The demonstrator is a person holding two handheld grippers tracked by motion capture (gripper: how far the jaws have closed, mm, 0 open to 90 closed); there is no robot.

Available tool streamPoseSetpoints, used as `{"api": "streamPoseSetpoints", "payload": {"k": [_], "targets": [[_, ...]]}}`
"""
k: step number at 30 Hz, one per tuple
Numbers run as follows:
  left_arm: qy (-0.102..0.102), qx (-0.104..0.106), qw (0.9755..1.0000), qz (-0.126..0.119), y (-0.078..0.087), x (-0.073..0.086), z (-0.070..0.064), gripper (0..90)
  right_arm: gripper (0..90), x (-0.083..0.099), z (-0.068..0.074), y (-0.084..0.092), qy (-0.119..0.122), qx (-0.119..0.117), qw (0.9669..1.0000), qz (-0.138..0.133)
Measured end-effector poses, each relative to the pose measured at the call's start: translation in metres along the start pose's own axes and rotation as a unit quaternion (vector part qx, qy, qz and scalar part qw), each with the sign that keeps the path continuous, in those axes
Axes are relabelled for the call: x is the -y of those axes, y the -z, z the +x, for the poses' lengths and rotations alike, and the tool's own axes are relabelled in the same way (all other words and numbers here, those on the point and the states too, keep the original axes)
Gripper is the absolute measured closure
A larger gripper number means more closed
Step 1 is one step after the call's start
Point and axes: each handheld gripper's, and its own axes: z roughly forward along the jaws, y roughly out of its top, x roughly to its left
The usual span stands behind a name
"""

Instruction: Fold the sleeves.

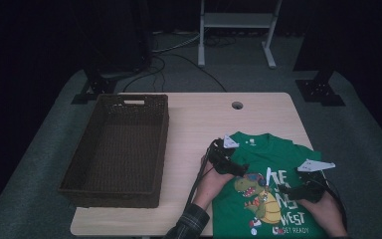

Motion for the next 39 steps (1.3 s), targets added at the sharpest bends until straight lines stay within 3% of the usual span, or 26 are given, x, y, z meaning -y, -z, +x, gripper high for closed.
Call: {"api": "streamPoseSetpoints", "payload": {"k": [9,14,18,23,39], "targets": [[-0.025,0.005,0.9996,0.014,-0.015,0.007,-0.023,0.0,0.0,0.000,0.000,0.000,0.000,0.000,1.0000,0.000],[-0.042,-0.001,0.9986,0.034,-0.023,0.011,-0.031,0.0,0.0,0.000,0.000,0.000,0.000,0.000,1.0000,0.000],[-0.046,-0.011,0.9974,0.055,-0.029,0.015,-0.032,0.0,0.0,0.000,0.000,0.000,0.000,0.000,1.0000,0.000],[-0.067,-0.028,0.9951,0.068,-0.030,0.016,-0.035,0.0,0.0,0.000,0.000,0.000,0.000,0.001,1.0000,0.000],[-0.064,-0.028,0.9953,0.067,-0.016,0.024,-0.024,0.0,0.0,-0.007,0.014,-0.005,-0.005,0.005,1.0000,0.007]]}}
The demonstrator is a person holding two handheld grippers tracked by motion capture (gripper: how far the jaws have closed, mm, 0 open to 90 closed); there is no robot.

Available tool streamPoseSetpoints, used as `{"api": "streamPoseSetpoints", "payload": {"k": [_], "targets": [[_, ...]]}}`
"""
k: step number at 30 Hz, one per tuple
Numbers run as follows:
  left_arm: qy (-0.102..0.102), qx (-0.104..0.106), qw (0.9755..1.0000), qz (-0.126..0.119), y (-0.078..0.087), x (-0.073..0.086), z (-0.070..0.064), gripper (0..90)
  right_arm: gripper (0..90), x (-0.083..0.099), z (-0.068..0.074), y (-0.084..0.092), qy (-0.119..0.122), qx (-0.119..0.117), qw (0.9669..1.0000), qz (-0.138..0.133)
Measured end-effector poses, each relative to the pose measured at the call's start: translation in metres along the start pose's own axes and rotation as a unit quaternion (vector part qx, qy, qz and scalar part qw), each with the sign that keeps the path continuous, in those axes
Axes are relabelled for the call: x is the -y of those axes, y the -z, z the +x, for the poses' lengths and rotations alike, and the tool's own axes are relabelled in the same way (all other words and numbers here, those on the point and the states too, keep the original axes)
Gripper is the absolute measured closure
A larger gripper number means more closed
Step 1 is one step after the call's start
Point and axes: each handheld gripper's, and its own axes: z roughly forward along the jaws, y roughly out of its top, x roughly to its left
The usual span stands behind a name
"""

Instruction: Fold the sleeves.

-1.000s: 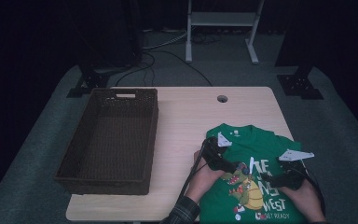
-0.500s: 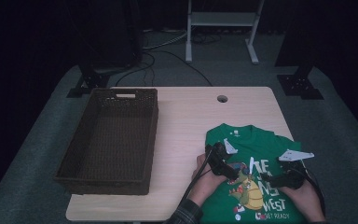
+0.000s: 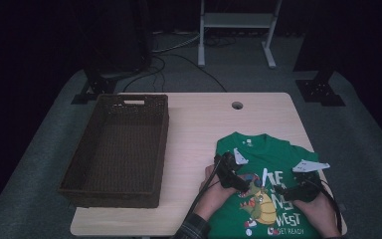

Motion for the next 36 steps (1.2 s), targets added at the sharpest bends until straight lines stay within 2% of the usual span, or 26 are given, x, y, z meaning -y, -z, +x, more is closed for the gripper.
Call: {"api": "streamPoseSetpoints", "payload": {"k": [9,14,22,36], "targets": [[0.000,-0.001,1.0000,0.001,0.015,0.015,0.010,0.0,0.0,-0.010,0.019,-0.008,0.001,-0.003,1.0000,0.008],[0.003,-0.004,1.0000,0.000,0.022,0.022,0.015,0.0,0.0,-0.017,0.025,-0.010,0.003,-0.010,0.9999,0.012],[0.004,-0.005,1.0000,0.000,0.032,0.032,0.020,0.0,0.0,-0.028,0.027,-0.007,0.007,-0.014,0.9999,-0.002],[0.010,-0.011,0.9999,0.001,0.043,0.043,0.024,0.0,0.0,-0.039,0.028,-0.009,0.022,-0.018,0.9996,0.002]]}}
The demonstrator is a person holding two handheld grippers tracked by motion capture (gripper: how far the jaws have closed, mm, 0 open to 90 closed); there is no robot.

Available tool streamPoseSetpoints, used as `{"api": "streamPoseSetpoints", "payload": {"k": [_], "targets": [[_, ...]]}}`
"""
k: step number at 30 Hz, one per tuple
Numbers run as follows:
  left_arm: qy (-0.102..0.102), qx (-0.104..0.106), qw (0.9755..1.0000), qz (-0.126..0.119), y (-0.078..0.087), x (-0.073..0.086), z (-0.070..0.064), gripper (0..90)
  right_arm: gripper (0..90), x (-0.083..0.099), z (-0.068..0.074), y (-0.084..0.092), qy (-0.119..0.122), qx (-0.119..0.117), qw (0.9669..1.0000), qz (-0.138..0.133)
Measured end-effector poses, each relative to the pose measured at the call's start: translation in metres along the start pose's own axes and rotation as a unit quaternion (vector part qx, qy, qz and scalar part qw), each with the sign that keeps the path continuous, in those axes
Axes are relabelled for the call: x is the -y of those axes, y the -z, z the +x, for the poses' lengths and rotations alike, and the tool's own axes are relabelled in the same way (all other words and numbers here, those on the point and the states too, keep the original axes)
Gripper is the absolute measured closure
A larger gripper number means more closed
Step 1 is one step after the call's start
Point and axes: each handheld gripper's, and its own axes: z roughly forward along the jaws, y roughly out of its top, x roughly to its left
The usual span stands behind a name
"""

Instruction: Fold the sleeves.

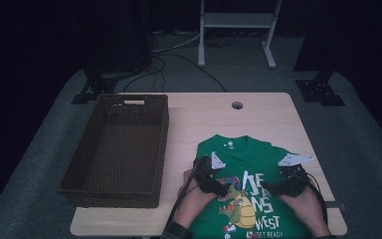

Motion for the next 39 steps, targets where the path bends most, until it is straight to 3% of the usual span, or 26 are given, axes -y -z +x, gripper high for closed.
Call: {"api": "streamPoseSetpoints", "payload": {"k": [8,18,39], "targets": [[0.001,-0.002,1.0000,-0.001,0.003,0.003,0.001,0.0,0.0,-0.002,-0.003,0.001,0.001,0.002,1.0000,0.003],[0.001,-0.002,1.0000,-0.001,0.003,0.003,0.001,0.0,0.0,-0.011,-0.009,0.005,-0.003,-0.001,0.9999,-0.016],[0.001,-0.003,1.0000,0.000,0.008,0.007,0.001,0.0,0.0,-0.031,-0.030,0.010,-0.022,-0.002,0.9994,-0.028]]}}
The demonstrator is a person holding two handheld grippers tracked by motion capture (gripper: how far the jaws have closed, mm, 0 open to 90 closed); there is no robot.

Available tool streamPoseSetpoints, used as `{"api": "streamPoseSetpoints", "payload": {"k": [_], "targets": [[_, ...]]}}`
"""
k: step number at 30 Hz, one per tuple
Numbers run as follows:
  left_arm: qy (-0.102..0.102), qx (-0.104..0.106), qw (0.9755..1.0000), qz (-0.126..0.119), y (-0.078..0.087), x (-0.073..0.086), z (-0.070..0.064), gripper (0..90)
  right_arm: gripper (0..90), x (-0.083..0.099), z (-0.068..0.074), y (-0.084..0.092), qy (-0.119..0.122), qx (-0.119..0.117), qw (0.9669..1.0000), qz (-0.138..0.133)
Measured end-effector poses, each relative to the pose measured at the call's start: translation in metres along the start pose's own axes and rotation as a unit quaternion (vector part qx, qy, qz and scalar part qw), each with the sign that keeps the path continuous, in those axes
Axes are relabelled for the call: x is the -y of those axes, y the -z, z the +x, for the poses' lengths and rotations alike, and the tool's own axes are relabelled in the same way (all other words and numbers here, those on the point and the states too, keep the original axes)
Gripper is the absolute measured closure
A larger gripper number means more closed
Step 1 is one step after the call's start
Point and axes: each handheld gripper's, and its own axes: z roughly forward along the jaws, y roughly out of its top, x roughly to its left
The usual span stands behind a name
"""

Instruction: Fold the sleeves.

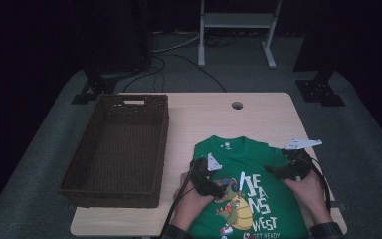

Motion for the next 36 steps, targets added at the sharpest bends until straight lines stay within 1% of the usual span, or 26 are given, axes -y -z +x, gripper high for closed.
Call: {"api": "streamPoseSetpoints", "payload": {"k": [1,7,8,11,15,16,17,21,23,24,26,28,33,36], "targets": [[0.000,0.000,1.0000,0.000,0.000,0.000,0.000,0.0,0.0,-0.002,-0.001,-0.001,0.001,-0.001,1.0000,0.004],[0.000,0.000,1.0000,0.000,0.000,0.000,0.000,0.0,0.0,-0.009,-0.004,-0.002,0.002,-0.004,1.0000,0.005],[0.001,0.000,1.0000,0.000,0.000,0.000,0.000,0.0,0.0,-0.010,-0.005,-0.003,0.003,-0.004,1.0000,0.002],[0.001,0.000,1.0000,0.000,0.000,0.000,0.000,0.0,0.0,-0.014,-0.007,-0.004,0.001,-0.004,1.0000,0.006],[0.001,0.000,1.0000,-0.001,0.000,0.000,0.000,0.0,0.0,-0.020,-0.011,-0.005,0.000,-0.005,1.0000,0.003],[0.000,0.000,1.0000,0.000,0.000,0.000,0.000,0.0,0.0,-0.021,-0.012,-0.005,0.000,-0.006,1.0000,-0.002],[0.000,0.000,1.0000,0.000,0.000,0.000,0.000,0.0,0.0,-0.023,-0.013,-0.005,-0.003,-0.007,1.0000,0.001],[0.000,0.000,1.0000,0.000,0.000,0.000,0.000,0.0,0.0,-0.031,-0.016,-0.005,-0.002,-0.007,1.0000,0.002],[0.000,0.000,1.0000,0.000,0.000,0.000,0.000,0.0,0.0,-0.032,-0.017,-0.005,0.000,-0.004,1.0000,0.000],[0.000,0.000,1.0000,0.000,0.000,0.000,0.000,0.0,0.0,-0.033,-0.018,-0.006,-0.003,-0.005,1.0000,0.005],[0.001,-0.001,1.0000,-0.001,0.000,0.000,0.000,0.0,0.0,-0.034,-0.021,-0.006,-0.001,-0.003,1.0000,0.007],[0.001,0.000,1.0000,-0.001,0.000,0.000,0.000,0.0,0.0,-0.035,-0.023,-0.006,-0.003,0.000,1.0000,0.004],[0.000,0.000,1.0000,0.000,0.000,0.000,0.000,0.0,0.2,-0.035,-0.032,-0.006,-0.004,0.010,0.9999,0.003],[0.000,0.000,1.0000,0.000,0.000,0.000,0.000,0.0,0.3,-0.035,-0.038,-0.004,-0.009,0.013,0.9999,0.000]]}}
